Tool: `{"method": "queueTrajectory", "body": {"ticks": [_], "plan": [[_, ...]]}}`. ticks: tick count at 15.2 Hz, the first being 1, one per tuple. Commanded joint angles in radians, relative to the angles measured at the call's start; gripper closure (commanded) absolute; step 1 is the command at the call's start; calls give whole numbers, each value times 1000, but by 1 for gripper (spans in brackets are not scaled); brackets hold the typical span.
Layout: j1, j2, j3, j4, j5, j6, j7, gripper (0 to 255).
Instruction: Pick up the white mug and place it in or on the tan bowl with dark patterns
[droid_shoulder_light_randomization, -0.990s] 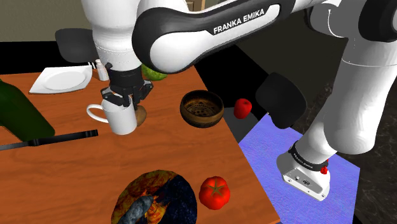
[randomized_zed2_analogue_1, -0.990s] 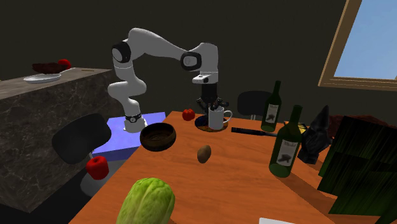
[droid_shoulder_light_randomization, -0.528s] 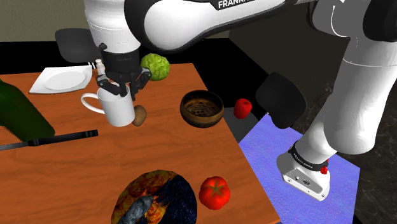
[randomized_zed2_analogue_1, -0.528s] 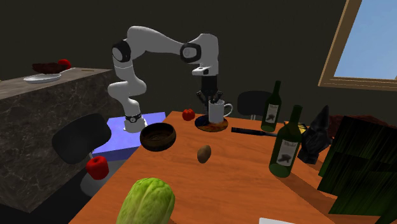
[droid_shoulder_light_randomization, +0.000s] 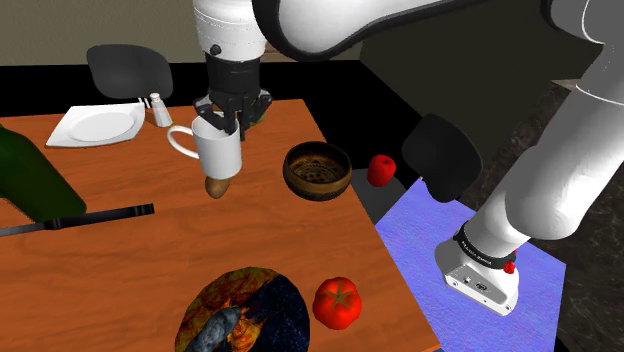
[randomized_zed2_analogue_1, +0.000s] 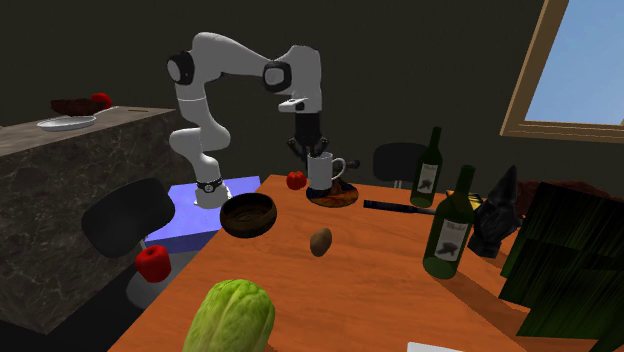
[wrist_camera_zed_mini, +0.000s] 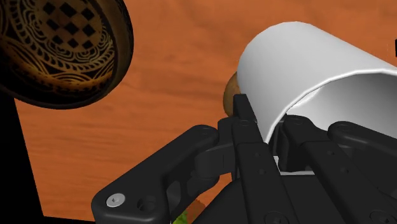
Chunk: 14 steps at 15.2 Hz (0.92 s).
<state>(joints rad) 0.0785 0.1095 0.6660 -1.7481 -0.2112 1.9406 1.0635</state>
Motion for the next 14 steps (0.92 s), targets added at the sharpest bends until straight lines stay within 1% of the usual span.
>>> {"method": "queueTrajectory", "body": {"ticks": [1,4,8,11,14], "plan": [[-39,-80,-13,-75,59,21,-63,255],[-77,-197,-53,-182,142,45,-164,255],[-100,-334,-126,-304,227,57,-294,255],[-106,-421,-189,-382,268,56,-384,255],[-113,-498,-252,-449,293,50,-469,255]]}}
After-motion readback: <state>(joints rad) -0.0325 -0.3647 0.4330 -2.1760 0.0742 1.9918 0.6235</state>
